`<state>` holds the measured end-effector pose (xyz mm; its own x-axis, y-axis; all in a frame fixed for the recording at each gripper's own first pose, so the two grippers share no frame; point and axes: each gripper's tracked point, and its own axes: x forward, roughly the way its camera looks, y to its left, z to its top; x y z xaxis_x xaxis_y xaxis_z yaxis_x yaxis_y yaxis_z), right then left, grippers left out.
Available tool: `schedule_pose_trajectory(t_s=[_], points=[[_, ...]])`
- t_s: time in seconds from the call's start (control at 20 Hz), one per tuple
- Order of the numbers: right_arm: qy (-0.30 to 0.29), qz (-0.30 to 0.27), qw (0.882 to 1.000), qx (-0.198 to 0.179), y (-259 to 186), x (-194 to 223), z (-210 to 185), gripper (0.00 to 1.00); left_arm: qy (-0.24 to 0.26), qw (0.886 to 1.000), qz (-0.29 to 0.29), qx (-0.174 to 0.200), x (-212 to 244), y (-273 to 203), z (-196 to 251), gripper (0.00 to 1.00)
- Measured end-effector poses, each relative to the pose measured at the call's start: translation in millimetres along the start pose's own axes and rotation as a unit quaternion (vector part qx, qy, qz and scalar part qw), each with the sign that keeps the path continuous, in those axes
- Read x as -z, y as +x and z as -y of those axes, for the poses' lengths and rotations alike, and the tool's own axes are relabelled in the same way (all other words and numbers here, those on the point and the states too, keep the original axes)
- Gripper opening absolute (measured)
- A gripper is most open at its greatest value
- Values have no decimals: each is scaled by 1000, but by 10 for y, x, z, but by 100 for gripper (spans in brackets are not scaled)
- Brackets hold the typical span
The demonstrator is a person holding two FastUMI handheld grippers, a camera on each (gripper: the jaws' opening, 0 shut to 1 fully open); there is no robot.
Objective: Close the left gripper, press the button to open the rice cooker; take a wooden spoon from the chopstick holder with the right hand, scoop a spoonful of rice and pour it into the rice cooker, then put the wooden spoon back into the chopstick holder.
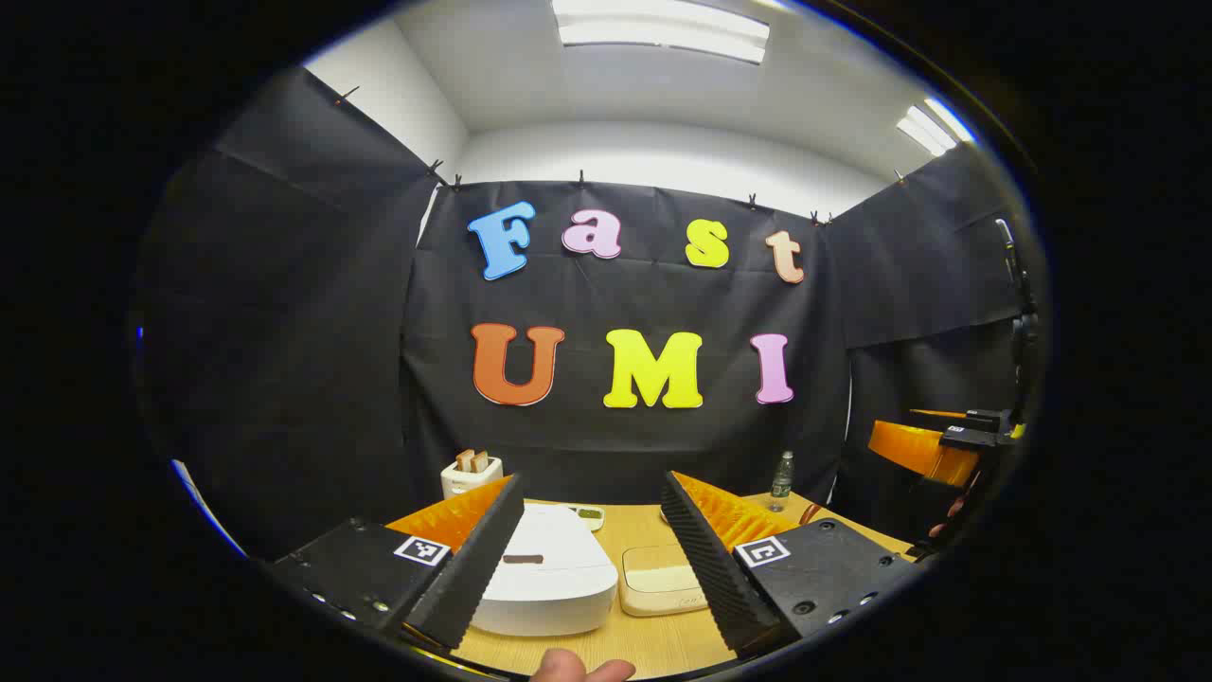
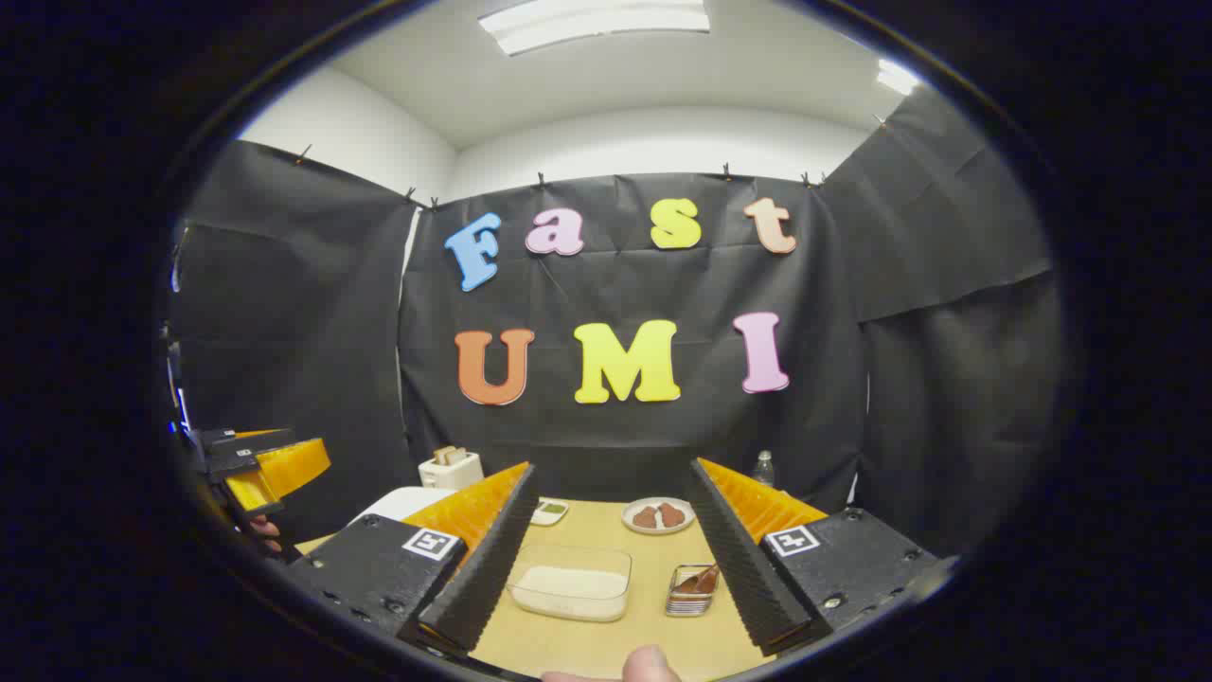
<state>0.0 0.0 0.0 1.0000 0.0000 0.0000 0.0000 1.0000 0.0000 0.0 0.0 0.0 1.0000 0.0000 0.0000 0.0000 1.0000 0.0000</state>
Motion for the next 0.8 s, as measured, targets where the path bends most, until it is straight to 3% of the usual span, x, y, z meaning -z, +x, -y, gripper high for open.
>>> schedule_pose_trajectory(t_s=[0.8], points=[[0, -1, 1000, 3, 75, 31, -24, 100, -12, 1000, -15, -9, 60, 64, -144, 94]])
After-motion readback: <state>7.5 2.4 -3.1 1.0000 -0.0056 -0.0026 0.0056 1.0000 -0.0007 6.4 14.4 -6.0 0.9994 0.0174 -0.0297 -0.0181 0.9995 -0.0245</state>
